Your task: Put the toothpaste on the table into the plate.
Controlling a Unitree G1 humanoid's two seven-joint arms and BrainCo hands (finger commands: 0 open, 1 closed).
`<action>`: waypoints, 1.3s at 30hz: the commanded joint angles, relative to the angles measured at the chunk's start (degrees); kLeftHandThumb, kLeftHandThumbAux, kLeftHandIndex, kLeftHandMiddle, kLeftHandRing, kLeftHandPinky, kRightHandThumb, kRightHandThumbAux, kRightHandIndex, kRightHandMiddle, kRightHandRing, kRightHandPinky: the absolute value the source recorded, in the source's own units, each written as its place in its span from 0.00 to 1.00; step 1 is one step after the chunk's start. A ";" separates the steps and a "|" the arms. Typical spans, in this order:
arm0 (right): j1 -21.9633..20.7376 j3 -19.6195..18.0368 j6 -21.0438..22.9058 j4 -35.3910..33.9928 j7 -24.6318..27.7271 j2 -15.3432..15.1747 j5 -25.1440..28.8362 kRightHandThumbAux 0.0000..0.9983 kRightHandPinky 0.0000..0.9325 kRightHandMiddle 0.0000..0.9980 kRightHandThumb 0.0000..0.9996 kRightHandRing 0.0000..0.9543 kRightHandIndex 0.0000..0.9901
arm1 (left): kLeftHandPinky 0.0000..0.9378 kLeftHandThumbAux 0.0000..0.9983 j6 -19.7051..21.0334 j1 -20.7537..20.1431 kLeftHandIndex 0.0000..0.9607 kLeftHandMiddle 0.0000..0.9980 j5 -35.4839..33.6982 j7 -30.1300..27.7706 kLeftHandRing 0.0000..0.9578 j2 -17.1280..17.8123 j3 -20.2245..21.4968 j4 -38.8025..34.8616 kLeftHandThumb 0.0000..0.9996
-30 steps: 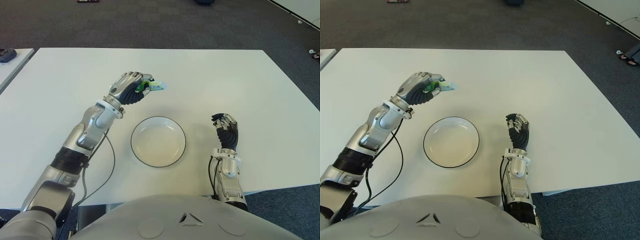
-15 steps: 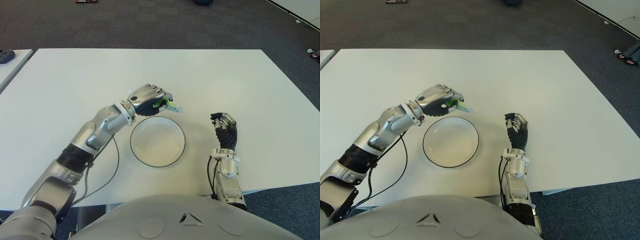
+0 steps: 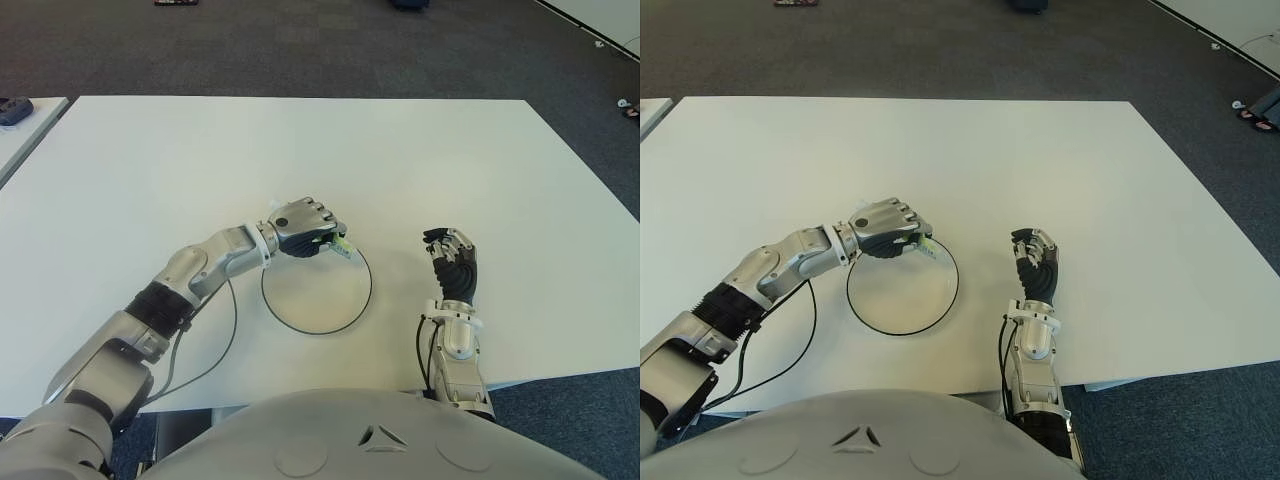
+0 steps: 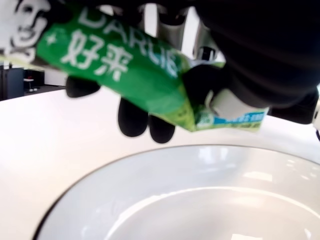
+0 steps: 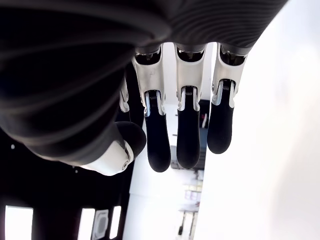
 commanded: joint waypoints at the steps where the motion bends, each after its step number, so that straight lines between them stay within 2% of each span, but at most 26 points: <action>1: 0.09 -0.13 2.15 -0.23 -0.43 0.11 -0.93 0.74 0.45 0.44 0.70 0.43 0.43 | 0.87 0.72 -2.01 0.69 0.45 0.81 0.88 1.75 0.86 0.93 -0.98 1.20 0.71; 9: 0.01 -0.04 1.96 -0.52 0.22 -0.03 -0.33 0.74 0.48 0.45 0.70 0.44 0.43 | 0.86 0.72 -3.71 -0.35 0.45 0.81 0.63 0.37 0.85 1.40 -1.82 3.07 0.71; 12: 0.09 0.01 1.94 -0.97 0.32 0.12 -0.16 0.74 0.49 0.46 0.70 0.45 0.43 | 0.87 0.72 -4.56 -1.37 0.45 0.81 3.88 2.81 0.85 1.97 -3.14 4.67 0.71; 18: 0.21 -0.02 2.66 -1.66 0.46 0.29 -0.05 0.74 0.49 0.47 0.70 0.45 0.43 | 0.90 0.72 -4.59 -1.45 0.45 0.83 10.81 12.98 0.87 1.99 -6.38 10.43 0.71; 21: 0.13 -0.27 3.39 -1.66 0.30 0.17 -0.26 0.74 0.49 0.47 0.70 0.45 0.43 | 0.90 0.72 -5.06 -1.10 0.45 0.83 11.54 16.26 0.88 2.09 -7.16 11.87 0.71; 26: -0.02 -0.45 4.17 -1.65 -0.19 0.04 -0.88 0.74 0.48 0.45 0.70 0.45 0.43 | 0.90 0.72 -6.59 -0.91 0.45 0.84 10.59 18.27 0.89 3.30 -7.33 11.90 0.71; 28: -0.04 -0.46 4.16 -1.64 -0.22 0.00 -0.91 0.74 0.48 0.45 0.70 0.45 0.43 | 0.88 0.72 -7.69 -0.60 0.45 0.83 9.54 17.81 0.88 4.64 -6.48 9.96 0.71; 32: -0.10 -0.33 3.97 -1.80 0.04 -0.05 -0.75 0.74 0.48 0.45 0.70 0.45 0.43 | 0.85 0.72 -10.50 -0.11 0.45 0.79 3.60 12.37 0.84 9.11 -2.10 0.40 0.70; 34: -0.10 -0.29 4.07 -1.90 0.12 -0.08 -0.73 0.74 0.48 0.45 0.70 0.45 0.43 | 0.83 0.72 -10.24 0.24 0.45 0.77 2.26 10.33 0.82 9.43 -1.28 -1.45 0.70; 37: -0.13 -0.26 4.65 -2.12 0.13 -0.12 -0.82 0.74 0.47 0.45 0.70 0.44 0.43 | 0.80 0.72 -8.47 1.48 0.44 0.72 -2.21 4.20 0.79 10.09 0.45 -6.03 0.69; 38: -0.14 -0.25 4.84 -2.18 0.12 -0.13 -0.85 0.74 0.47 0.45 0.70 0.44 0.43 | 0.76 0.72 -7.89 1.91 0.44 0.65 -3.51 2.48 0.75 10.23 0.90 -7.13 0.69; 39: -0.12 -0.26 5.08 -2.25 0.07 -0.13 -0.92 0.74 0.46 0.45 0.70 0.44 0.43 | 0.75 0.72 -7.04 2.57 0.44 0.63 -5.25 0.49 0.73 10.38 1.32 -8.08 0.69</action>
